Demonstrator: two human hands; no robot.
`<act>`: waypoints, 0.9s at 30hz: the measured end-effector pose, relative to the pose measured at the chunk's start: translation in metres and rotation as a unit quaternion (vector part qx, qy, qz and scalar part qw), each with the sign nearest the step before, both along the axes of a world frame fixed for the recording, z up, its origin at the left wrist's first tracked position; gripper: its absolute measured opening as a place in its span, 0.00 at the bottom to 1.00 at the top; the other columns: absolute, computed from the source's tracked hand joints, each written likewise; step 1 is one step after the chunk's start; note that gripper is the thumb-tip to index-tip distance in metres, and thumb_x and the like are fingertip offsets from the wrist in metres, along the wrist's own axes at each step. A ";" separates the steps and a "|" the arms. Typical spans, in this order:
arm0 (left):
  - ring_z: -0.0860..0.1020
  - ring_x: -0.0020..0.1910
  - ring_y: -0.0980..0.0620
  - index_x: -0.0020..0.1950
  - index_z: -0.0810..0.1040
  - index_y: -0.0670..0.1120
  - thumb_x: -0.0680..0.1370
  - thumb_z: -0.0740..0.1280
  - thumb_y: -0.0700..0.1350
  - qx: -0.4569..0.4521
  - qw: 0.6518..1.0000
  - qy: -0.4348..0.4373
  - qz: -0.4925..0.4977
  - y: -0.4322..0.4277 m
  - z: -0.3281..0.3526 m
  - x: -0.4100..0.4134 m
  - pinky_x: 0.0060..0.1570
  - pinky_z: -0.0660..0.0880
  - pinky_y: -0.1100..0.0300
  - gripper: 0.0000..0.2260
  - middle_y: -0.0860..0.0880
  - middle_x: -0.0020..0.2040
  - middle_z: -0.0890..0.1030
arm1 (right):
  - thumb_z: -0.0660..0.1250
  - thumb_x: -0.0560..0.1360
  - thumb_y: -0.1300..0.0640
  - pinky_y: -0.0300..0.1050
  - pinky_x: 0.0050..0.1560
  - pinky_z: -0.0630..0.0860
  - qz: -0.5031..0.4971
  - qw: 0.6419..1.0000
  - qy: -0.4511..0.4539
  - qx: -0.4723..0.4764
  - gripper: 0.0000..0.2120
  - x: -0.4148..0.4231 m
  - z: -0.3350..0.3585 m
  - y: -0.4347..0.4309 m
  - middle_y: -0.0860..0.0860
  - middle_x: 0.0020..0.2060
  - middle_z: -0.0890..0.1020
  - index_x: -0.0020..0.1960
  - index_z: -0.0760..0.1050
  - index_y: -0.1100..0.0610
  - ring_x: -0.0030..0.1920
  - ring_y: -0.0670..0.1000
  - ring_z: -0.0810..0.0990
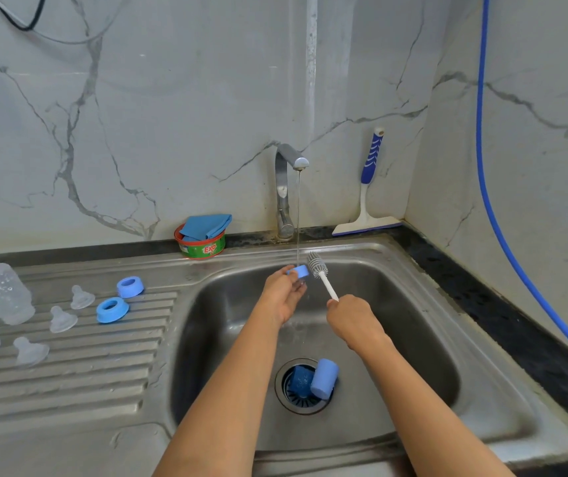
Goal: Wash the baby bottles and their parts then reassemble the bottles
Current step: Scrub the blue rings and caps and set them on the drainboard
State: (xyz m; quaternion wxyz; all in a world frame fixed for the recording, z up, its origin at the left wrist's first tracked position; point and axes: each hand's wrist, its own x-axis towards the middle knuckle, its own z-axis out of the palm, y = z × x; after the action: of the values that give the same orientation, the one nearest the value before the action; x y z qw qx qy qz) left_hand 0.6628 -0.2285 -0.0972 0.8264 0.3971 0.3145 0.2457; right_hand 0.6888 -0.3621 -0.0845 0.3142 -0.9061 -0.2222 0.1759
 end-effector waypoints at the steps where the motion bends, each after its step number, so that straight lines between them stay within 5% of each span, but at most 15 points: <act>1: 0.76 0.49 0.47 0.59 0.72 0.37 0.82 0.59 0.36 -0.017 1.000 -0.006 0.003 -0.002 -0.001 -0.001 0.63 0.70 0.53 0.07 0.40 0.51 0.75 | 0.52 0.80 0.55 0.46 0.44 0.68 0.002 1.000 -0.001 -0.004 0.17 -0.001 0.001 -0.001 0.50 0.33 0.66 0.59 0.74 0.63 0.44 0.54 0.70; 5: 0.76 0.53 0.46 0.61 0.74 0.36 0.78 0.68 0.44 -0.087 0.994 -0.015 0.057 -0.012 -0.007 -0.011 0.63 0.73 0.50 0.16 0.40 0.55 0.76 | 0.50 0.81 0.58 0.43 0.33 0.69 0.015 1.000 0.001 -0.018 0.17 -0.001 0.006 -0.002 0.53 0.39 0.71 0.62 0.73 0.64 0.36 0.52 0.71; 9: 0.77 0.47 0.46 0.60 0.72 0.37 0.77 0.70 0.44 -0.138 0.987 -0.021 0.082 -0.019 -0.010 -0.026 0.52 0.76 0.49 0.16 0.40 0.50 0.76 | 0.50 0.82 0.57 0.43 0.37 0.71 0.039 0.999 0.024 -0.023 0.17 -0.009 0.015 -0.006 0.56 0.44 0.72 0.63 0.72 0.63 0.39 0.54 0.72; 12: 0.75 0.51 0.45 0.66 0.69 0.38 0.79 0.66 0.45 -0.152 0.980 -0.027 0.123 -0.018 -0.010 -0.041 0.54 0.75 0.52 0.19 0.39 0.57 0.74 | 0.51 0.81 0.51 0.39 0.26 0.68 0.086 0.994 0.053 -0.041 0.17 -0.018 0.015 -0.008 0.54 0.33 0.74 0.55 0.73 0.61 0.26 0.51 0.70; 18: 0.75 0.55 0.45 0.68 0.68 0.36 0.82 0.60 0.41 -0.105 0.980 -0.043 0.163 -0.003 -0.005 -0.061 0.64 0.72 0.51 0.16 0.36 0.66 0.74 | 0.51 0.80 0.50 0.36 0.22 0.61 0.148 0.985 0.089 -0.025 0.15 -0.034 0.015 0.000 0.52 0.29 0.69 0.40 0.68 0.57 0.22 0.49 0.64; 21: 0.76 0.57 0.42 0.67 0.69 0.35 0.82 0.60 0.40 -0.086 0.984 -0.044 0.151 0.002 -0.003 -0.061 0.62 0.73 0.51 0.16 0.35 0.64 0.74 | 0.51 0.81 0.50 0.36 0.22 0.61 0.145 0.985 0.087 -0.018 0.15 -0.037 0.014 0.001 0.51 0.28 0.68 0.41 0.69 0.57 0.22 0.49 0.63; 27: 0.78 0.44 0.47 0.64 0.71 0.34 0.83 0.58 0.42 -0.071 0.994 -0.034 0.075 0.000 -0.001 -0.054 0.56 0.75 0.53 0.14 0.39 0.47 0.78 | 0.51 0.81 0.50 0.38 0.24 0.64 0.136 0.989 0.057 0.001 0.16 -0.033 0.017 0.001 0.52 0.29 0.69 0.41 0.68 0.58 0.25 0.50 0.65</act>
State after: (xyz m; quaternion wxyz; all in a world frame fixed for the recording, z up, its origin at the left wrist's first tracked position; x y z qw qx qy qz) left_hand 0.6083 -0.2284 -0.0980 0.8421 0.3045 0.3313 0.2975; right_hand 0.6553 -0.3606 -0.0674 0.3002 -0.8557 -0.3251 0.2682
